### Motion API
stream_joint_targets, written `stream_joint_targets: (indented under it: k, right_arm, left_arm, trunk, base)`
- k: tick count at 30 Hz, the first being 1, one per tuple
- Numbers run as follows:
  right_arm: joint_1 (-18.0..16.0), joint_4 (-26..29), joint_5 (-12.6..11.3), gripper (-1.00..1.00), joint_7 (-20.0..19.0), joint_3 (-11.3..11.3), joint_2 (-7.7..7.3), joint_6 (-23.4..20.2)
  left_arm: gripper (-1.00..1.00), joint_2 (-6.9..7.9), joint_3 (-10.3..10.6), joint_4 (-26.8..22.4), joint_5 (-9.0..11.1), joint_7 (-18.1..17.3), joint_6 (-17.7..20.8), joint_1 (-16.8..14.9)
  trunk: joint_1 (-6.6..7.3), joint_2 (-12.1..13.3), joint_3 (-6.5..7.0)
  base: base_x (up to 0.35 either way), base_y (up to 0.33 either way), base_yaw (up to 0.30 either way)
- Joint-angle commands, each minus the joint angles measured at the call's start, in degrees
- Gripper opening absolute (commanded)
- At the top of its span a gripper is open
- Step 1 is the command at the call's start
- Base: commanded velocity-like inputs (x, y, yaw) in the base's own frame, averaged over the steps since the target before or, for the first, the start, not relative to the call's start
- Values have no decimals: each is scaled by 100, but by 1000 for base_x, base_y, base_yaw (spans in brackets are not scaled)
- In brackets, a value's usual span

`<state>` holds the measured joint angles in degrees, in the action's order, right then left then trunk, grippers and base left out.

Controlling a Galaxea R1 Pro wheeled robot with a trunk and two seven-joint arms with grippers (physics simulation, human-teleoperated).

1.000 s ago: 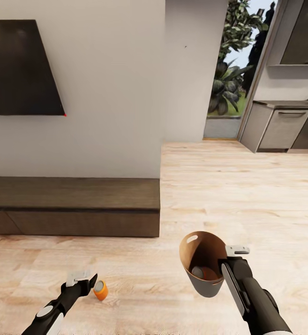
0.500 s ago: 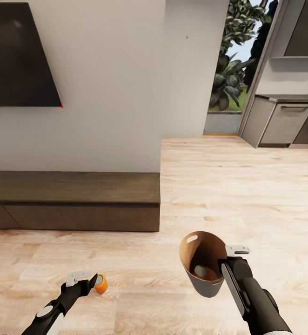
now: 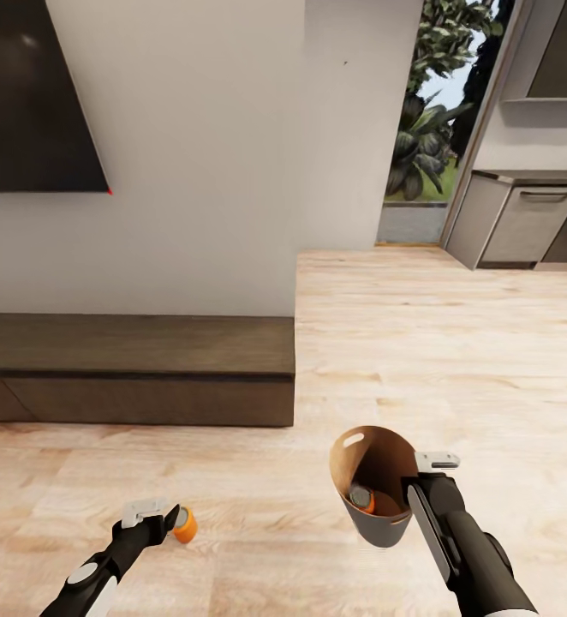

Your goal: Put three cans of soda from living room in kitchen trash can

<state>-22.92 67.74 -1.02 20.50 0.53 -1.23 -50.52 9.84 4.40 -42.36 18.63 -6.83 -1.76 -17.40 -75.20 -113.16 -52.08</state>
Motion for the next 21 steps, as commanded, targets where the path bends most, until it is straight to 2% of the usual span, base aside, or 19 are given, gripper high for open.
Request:
stream_joint_targets:
  k: [1,21]
  right_arm:
    - [-2,3,35,-100,-10,0,0,-2]
    - [-13,560,41,-100,-10,-5,-3,-2]
  left_arm:
    - [100,0,0,0,0,0,0,0]
    - [100,0,-3,0,0,0,0,0]
  trunk:
    - [0,0,0]
    - [0,0,0]
  base:
    - [172,0,0]
    - [48,0,0]
